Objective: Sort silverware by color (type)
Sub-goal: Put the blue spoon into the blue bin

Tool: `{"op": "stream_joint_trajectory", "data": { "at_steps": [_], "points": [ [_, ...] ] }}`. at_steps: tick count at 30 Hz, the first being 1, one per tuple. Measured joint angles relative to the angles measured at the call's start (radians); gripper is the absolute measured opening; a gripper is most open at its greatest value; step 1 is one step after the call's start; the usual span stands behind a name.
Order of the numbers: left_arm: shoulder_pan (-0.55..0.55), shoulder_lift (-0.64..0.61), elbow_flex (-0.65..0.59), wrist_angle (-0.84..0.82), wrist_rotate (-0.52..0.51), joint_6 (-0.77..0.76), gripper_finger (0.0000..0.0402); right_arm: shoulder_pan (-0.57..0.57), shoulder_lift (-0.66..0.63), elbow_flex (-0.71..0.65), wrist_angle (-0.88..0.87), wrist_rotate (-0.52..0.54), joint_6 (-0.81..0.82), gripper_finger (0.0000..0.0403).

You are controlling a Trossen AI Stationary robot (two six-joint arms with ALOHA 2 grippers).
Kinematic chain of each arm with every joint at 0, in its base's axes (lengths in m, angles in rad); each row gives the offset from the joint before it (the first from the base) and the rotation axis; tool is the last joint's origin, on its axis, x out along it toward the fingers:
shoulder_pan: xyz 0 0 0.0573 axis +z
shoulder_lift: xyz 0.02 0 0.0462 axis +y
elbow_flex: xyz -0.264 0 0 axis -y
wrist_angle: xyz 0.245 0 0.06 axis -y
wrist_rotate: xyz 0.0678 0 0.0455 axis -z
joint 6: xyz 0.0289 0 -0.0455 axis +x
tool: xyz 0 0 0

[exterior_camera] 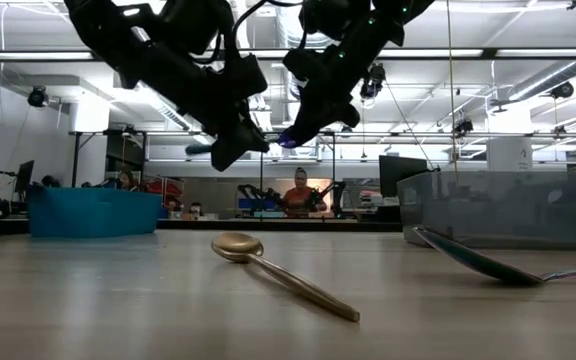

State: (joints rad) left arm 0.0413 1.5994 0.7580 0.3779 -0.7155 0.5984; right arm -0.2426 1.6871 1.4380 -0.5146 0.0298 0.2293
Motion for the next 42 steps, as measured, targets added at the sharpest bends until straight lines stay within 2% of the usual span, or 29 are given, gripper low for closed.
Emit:
{"op": "stream_joint_trajectory", "data": {
  "at_steps": [5, 11, 15, 22, 26, 30, 35, 42],
  "points": [
    [-0.001, 0.001, -0.001, -0.001, 0.0, -0.003, 0.0007, 0.0, -0.001, 0.0, 0.002, -0.001, -0.005, 0.0009],
    [-0.001, 0.001, -0.001, -0.008, -0.004, -0.082, 0.0003, -0.001, -0.001, 0.0, 0.024, 0.004, -0.007, 0.0016],
    [-0.001, -0.002, -0.001, -0.04, -0.006, -0.171, 0.0002, 0.0, -0.001, 0.0, 0.026, 0.005, -0.013, 0.0047],
    [0.0, -0.039, -0.001, -0.139, -0.011, -0.342, 0.0002, -0.012, -0.016, 0.0, 0.036, 0.023, -0.052, 0.0128],
    [0.0, -0.106, 0.001, -0.281, -0.009, -0.458, 0.0001, -0.036, -0.05, 0.013, 0.038, 0.024, -0.105, 0.0164],
    [0.0, -0.193, 0.058, -0.58, -0.008, -0.607, 0.0001, -0.062, -0.097, 0.013, 0.032, 0.025, -0.158, 0.0185],
    [0.004, -0.298, 0.122, -0.884, -0.002, -0.758, 0.0001, -0.087, -0.136, 0.013, 0.034, 0.026, -0.203, 0.0193],
    [0.049, -0.409, 0.178, -1.217, 0.105, -0.952, 0.0, -0.082, -0.156, -0.018, 0.034, 0.025, -0.231, 0.0194]
  ]
}}
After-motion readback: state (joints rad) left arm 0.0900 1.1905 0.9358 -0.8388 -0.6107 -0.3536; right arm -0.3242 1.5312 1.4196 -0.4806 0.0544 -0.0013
